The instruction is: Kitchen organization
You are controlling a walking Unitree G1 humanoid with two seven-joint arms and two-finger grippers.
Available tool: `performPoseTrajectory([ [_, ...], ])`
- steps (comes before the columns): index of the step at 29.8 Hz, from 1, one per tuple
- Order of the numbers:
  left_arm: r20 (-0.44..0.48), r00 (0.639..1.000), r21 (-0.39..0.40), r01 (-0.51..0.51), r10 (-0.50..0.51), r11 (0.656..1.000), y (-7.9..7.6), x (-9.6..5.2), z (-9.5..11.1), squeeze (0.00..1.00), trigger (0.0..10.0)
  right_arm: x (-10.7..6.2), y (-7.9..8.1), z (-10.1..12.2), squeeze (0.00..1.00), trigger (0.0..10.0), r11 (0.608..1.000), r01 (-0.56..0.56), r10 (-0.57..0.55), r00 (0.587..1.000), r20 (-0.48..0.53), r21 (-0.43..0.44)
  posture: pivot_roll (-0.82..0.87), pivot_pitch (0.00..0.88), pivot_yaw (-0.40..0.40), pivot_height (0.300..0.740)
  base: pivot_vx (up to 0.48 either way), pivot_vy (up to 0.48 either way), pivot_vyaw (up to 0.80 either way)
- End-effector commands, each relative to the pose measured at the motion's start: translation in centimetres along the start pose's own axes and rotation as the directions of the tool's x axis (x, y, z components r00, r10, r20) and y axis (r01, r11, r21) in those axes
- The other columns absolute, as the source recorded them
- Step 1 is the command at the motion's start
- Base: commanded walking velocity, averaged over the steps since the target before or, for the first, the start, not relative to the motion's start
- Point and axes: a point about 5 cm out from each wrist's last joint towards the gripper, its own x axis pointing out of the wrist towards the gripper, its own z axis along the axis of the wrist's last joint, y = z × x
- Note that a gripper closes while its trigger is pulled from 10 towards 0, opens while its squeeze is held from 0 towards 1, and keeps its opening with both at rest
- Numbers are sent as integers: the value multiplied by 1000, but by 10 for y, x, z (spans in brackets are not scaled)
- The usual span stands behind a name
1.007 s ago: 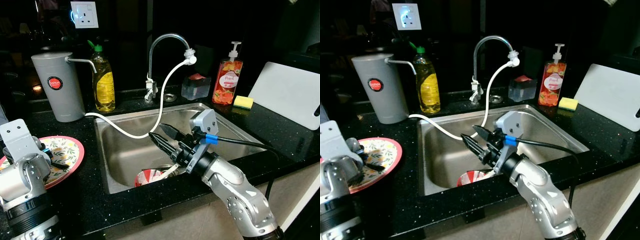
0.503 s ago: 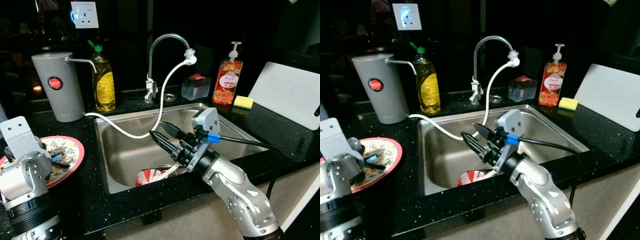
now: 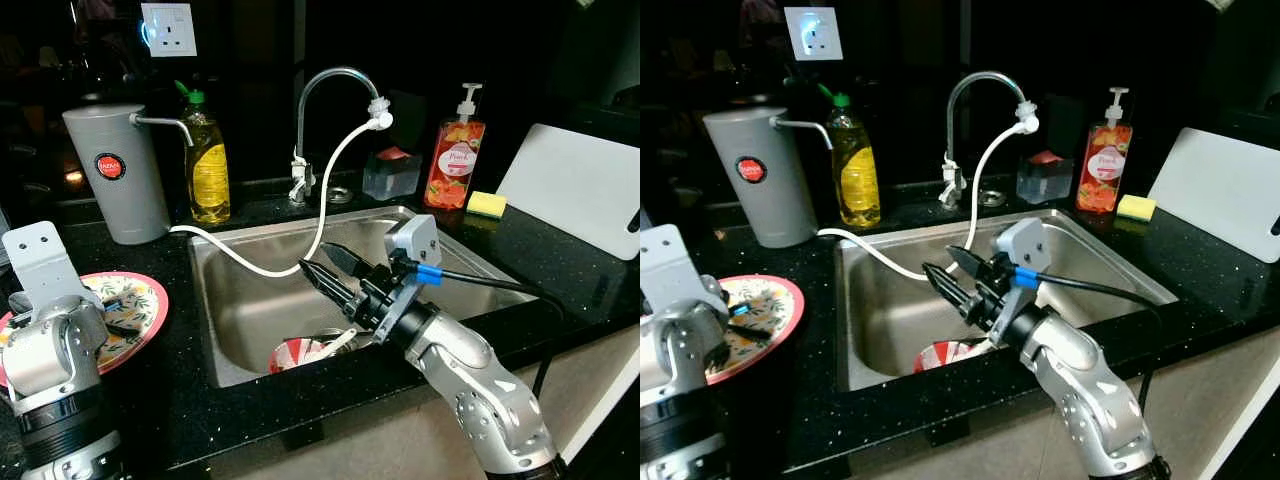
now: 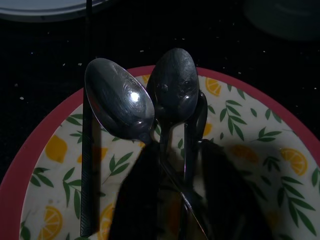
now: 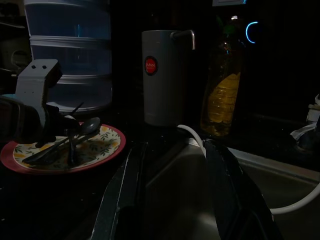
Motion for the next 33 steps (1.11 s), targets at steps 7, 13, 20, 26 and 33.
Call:
performPoseTrajectory([
  [7, -44, 999, 10, -26, 27, 1000, 4, 6, -7, 0, 10000, -1, 2, 4, 0, 10000, 1000, -8, 8, 1000, 6, 1, -52, 19, 19, 740, 0, 0, 0],
  [13, -52, 998, 9, -32, 32, 999, 4, 7, -8, 0, 10000, -1, 2, 4, 0, 10000, 1000, -10, 10, 1000, 8, 2, -53, 18, 18, 740, 0, 0, 0],
  [20, -63, 997, 7, -39, 39, 999, 5, 9, -13, 0, 4706, -1, 2, 5, 0, 10000, 1000, -11, 11, 1000, 11, 2, -52, 19, 17, 740, 0, 0, 0],
  [26, -62, 997, 6, -46, 46, 999, 6, 8, -15, 0, 0, 0, 2, 5, 0, 10000, 1000, -14, 14, 1000, 9, 4, -51, 19, 14, 740, 0, 0, 0],
  [33, -57, 997, -3, -47, 47, 999, 6, 8, -15, 0, 0, 0, 2, 5, 0, 10000, 1000, -16, 16, 1000, 12, 6, -50, 16, 13, 740, 0, 0, 0],
])
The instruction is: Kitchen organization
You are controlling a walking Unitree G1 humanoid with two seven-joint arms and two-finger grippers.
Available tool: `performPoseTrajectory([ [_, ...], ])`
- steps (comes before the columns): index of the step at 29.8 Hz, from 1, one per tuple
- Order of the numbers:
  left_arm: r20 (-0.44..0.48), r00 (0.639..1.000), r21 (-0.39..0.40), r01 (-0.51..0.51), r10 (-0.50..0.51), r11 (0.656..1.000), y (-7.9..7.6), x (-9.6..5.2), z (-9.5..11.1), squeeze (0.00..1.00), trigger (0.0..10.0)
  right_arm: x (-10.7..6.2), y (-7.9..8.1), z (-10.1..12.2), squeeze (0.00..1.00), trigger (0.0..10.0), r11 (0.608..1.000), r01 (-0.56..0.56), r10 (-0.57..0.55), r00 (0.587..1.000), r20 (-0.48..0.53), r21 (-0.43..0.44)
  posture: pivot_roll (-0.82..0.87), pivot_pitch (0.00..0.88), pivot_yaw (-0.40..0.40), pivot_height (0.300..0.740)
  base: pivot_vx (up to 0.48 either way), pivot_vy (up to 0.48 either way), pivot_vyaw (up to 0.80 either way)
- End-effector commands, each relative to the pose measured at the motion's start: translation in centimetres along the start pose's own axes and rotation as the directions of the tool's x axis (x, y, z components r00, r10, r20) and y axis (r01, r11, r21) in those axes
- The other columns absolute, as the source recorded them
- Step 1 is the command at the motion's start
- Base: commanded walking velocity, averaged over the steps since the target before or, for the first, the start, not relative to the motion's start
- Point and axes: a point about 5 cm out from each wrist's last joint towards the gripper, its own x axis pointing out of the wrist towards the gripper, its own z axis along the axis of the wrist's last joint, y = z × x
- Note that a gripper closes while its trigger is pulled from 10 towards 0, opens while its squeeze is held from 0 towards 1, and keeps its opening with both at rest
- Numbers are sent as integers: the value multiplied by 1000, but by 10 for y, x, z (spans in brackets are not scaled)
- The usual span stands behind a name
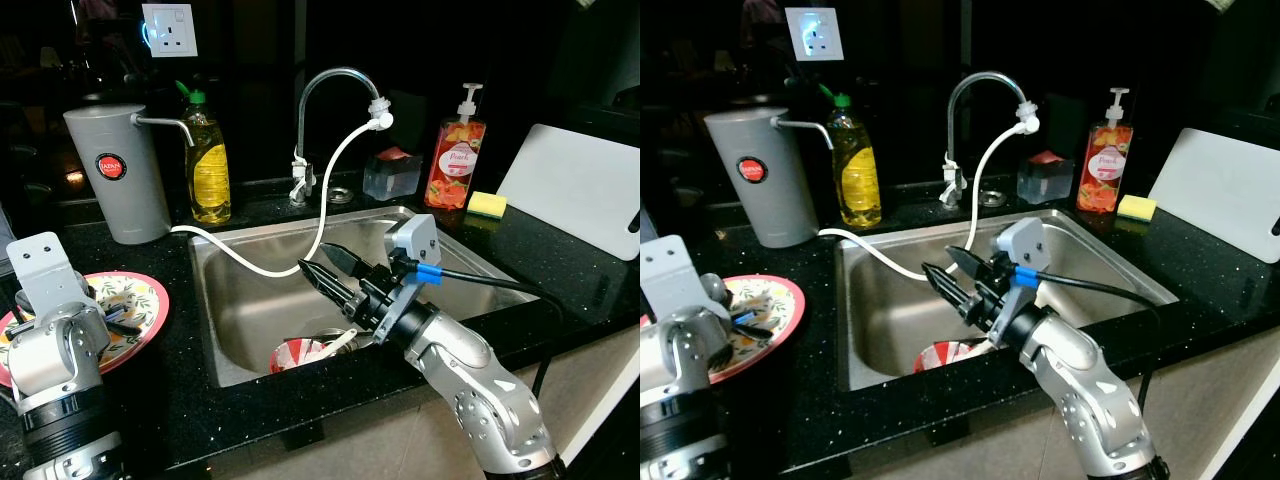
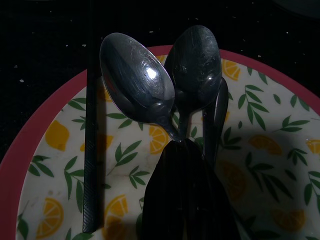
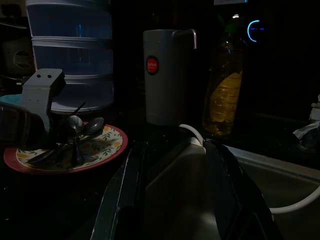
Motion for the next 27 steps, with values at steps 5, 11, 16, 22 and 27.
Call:
performPoseTrajectory([
  [5, -2, 1000, -9, -15, 15, 1000, 3, 1, -5, 0, 0, 0, 1, 6, 0, 10000, 1000, -11, 11, 1000, 18, -3, -51, 12, 14, 740, 0, 0, 0],
  [11, 22, 1000, -1, -13, 13, 1000, 2, 0, -4, 0, 9725, 0, 1, 6, 0, 10000, 1000, -12, 12, 1000, 18, -5, -51, 6, 15, 740, 0, 0, 0],
  [16, 24, 1000, 10, -17, 16, 1000, 2, 0, -4, 616, 10000, 1, 1, 6, 0, 10000, 1000, -10, 10, 1000, 20, -6, -48, 6, 18, 740, 0, 0, 0],
  [22, 34, 999, 16, -13, 12, 1000, 1, 0, -3, 1000, 10000, 0, 1, 6, 0, 10000, 1000, -7, 7, 1000, 22, -5, -46, 7, 22, 740, 0, 0, 0],
  [27, 24, 999, 26, -28, 27, 999, 2, 1, -4, 0, 10000, 0, 2, 6, 0, 10000, 1000, -7, 7, 1000, 23, -3, -43, 11, 23, 740, 0, 0, 0],
])
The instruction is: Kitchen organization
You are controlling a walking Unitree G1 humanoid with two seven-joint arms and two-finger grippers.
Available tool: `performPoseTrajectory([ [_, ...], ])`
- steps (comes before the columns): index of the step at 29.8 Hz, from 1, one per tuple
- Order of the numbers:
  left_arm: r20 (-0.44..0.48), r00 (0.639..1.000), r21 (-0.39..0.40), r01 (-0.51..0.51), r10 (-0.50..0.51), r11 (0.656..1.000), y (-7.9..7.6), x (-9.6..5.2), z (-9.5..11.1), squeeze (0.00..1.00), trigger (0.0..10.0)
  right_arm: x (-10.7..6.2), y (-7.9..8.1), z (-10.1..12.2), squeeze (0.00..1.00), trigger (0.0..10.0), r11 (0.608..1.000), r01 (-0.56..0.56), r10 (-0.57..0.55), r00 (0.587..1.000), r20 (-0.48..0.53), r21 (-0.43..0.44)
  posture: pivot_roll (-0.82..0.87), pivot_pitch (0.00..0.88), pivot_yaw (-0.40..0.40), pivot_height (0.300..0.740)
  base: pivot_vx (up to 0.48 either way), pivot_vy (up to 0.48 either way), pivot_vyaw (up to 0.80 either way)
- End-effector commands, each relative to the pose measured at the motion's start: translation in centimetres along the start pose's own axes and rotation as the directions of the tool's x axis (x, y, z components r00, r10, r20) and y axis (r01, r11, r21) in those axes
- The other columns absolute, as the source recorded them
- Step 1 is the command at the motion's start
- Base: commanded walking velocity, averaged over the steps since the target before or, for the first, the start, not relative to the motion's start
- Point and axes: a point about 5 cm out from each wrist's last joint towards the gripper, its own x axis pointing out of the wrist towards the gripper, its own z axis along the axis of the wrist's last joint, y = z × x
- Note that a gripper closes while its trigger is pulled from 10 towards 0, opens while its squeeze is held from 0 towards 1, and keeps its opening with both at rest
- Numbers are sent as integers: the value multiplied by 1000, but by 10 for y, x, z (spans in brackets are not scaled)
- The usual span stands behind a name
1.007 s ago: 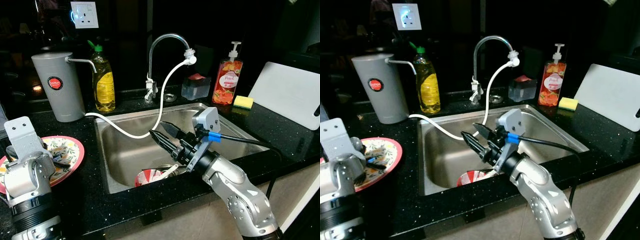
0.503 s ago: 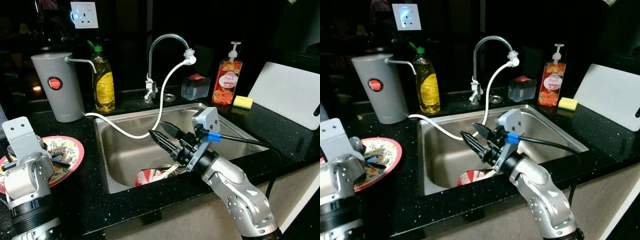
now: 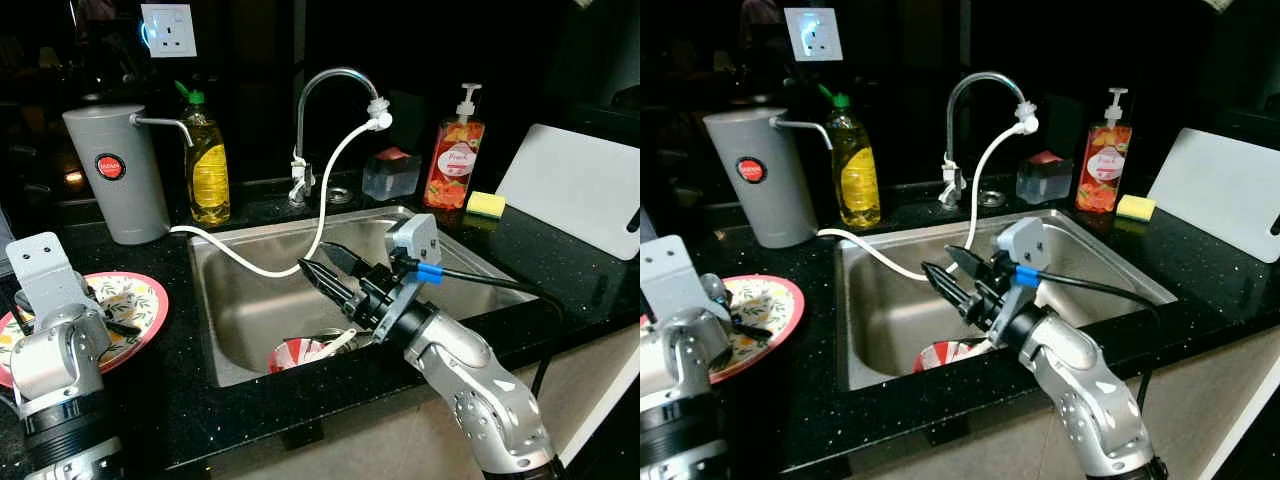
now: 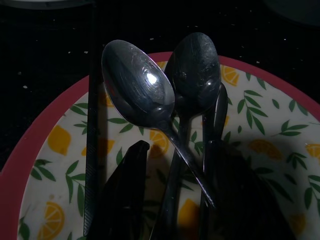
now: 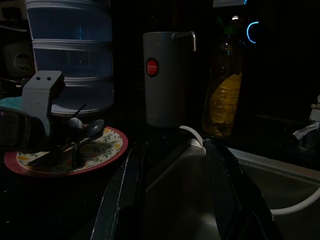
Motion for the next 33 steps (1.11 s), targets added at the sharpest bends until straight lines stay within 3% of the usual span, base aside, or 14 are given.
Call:
performPoseTrajectory([
  [1, -10, 1000, 21, -16, 16, 1000, 1, 1, -3, 0, 10000, 0, 2, 6, 0, 10000, 1000, -5, 5, 1000, 16, -8, -42, 15, 23, 740, 0, 0, 0],
  [17, -32, 999, 17, -24, 24, 1000, 3, 2, -5, 0, 10000, 0, 2, 6, 0, 10000, 1000, -5, 5, 1000, 17, 0, -45, 25, 19, 740, 0, 0, 0],
  [19, -32, 999, 15, -26, 26, 1000, 3, 2, -5, 0, 9608, 0, 2, 6, 0, 10000, 1000, -4, 4, 1000, 19, 1, -44, 26, 18, 740, 0, 0, 0],
  [20, -31, 999, 14, -26, 27, 1000, 3, 2, -5, 0, 8706, 0, 3, 6, 0, 10000, 1000, -5, 5, 1000, 19, 2, -44, 26, 18, 740, 0, 0, 0],
  [22, -29, 999, 11, -27, 27, 1000, 4, 2, -5, 0, 1255, 0, 3, 6, 0, 10000, 1000, -5, 5, 1000, 24, 8, -45, 28, 18, 740, 0, 0, 0],
  [23, -29, 999, 11, -27, 27, 1000, 4, 2, -5, 0, 1255, 0, 3, 6, 0, 10000, 1000, -5, 5, 1000, 24, 8, -45, 28, 18, 740, 0, 0, 0],
  [24, -28, 999, 10, -27, 27, 1000, 4, 2, -5, 0, 0, -1, 3, 6, 0, 10000, 1000, -5, 5, 1000, 24, 9, -45, 28, 18, 740, 0, 0, 0],
  [33, -24, 999, 3, -26, 26, 1000, 4, 1, -5, 0, 0, -1, 2, 7, 0, 10000, 1000, -3, 3, 1000, 26, 13, -47, 30, 15, 740, 0, 0, 0],
])
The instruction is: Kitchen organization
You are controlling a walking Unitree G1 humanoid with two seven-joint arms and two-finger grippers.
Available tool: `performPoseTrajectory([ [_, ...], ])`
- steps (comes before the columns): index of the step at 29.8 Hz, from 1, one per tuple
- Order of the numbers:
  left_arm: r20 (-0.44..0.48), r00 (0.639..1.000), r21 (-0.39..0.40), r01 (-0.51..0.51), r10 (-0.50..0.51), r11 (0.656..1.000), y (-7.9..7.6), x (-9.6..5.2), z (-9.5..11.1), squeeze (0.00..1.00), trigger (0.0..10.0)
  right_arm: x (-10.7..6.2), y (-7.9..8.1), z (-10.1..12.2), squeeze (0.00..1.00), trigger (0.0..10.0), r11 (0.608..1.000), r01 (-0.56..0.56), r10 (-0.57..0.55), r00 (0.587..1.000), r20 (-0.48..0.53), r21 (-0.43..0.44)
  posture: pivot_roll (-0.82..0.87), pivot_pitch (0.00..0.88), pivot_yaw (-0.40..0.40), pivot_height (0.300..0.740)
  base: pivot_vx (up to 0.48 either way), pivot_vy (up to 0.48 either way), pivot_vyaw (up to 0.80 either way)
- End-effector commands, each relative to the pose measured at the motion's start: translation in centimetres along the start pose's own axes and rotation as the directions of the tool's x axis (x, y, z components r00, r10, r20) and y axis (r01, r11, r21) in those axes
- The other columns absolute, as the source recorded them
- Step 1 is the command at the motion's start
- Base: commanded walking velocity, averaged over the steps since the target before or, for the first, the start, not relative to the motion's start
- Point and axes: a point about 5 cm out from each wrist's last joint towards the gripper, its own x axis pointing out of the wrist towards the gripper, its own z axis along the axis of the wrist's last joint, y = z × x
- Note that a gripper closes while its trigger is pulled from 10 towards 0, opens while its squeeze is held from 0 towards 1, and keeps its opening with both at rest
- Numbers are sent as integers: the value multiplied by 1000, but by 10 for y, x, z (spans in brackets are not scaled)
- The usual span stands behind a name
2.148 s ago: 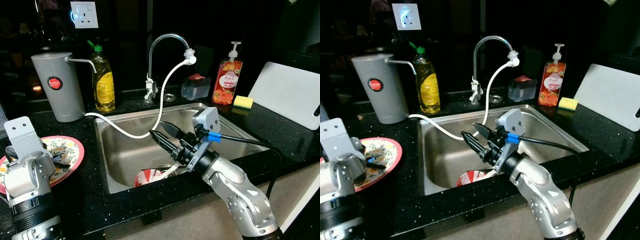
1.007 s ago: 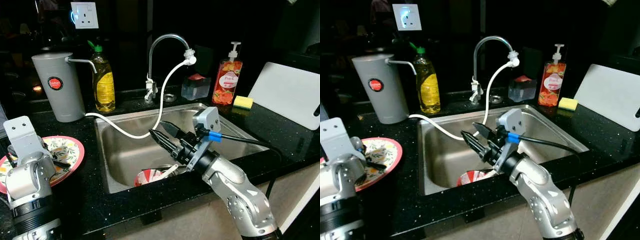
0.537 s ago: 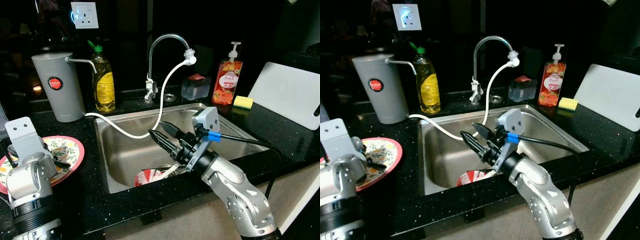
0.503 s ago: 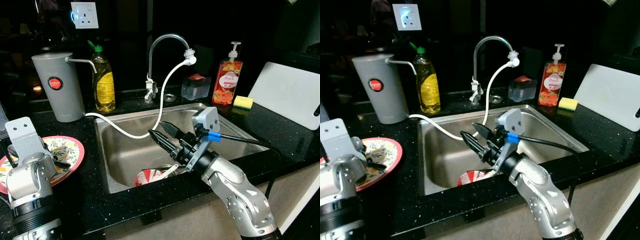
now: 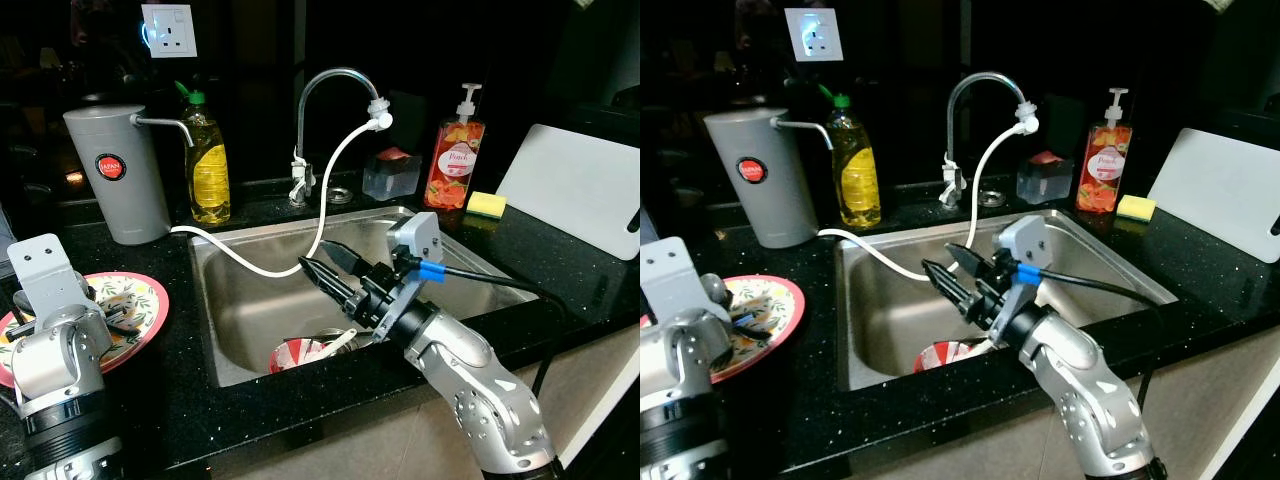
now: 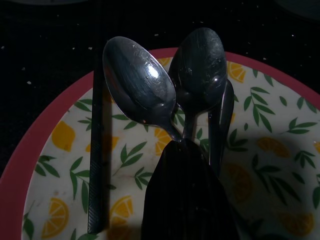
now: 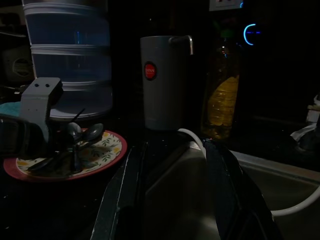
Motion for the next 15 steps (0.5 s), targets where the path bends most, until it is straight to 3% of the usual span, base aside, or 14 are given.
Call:
performPoseTrajectory([
  [1, -11, 1000, 4, -13, 13, 1000, 3, 1, -3, 0, 0, 0, 4, 4, 0, 10000, 1000, -19, 19, 1000, 14, 3, -47, 29, 12, 740, 0, 0, 0],
  [8, -3, 1000, -7, -12, 12, 1000, 3, 0, -3, 0, 0, 0, 3, 4, 0, 10000, 1000, -21, 21, 1000, 14, 3, -47, 27, 8, 740, 0, 0, 0],
  [9, -2, 1000, -8, -10, 10, 1000, 3, 0, -3, 0, 4941, 0, 3, 5, 0, 10000, 1000, -22, 22, 1000, 14, 3, -47, 27, 8, 740, 0, 0, 0],
  [10, 3, 1000, -9, -9, 9, 1000, 3, 0, -3, 0, 4941, 1, 3, 5, 0, 10000, 1000, -22, 22, 1000, 14, 3, -47, 27, 6, 740, 0, 0, 0],
  [11, 10, 1000, -6, -11, 11, 1000, 3, -1, -2, 1000, 10000, 1, 3, 5, 0, 10000, 1000, -22, 22, 1000, 15, 3, -47, 27, 5, 740, 0, 0, 0],
  [15, 9, 1000, -5, -17, 17, 1000, 4, -1, -2, 1000, 10000, 1, 3, 5, 0, 10000, 1000, -23, 23, 1000, 15, 4, -48, 28, 5, 740, 0, 0, 0],
])
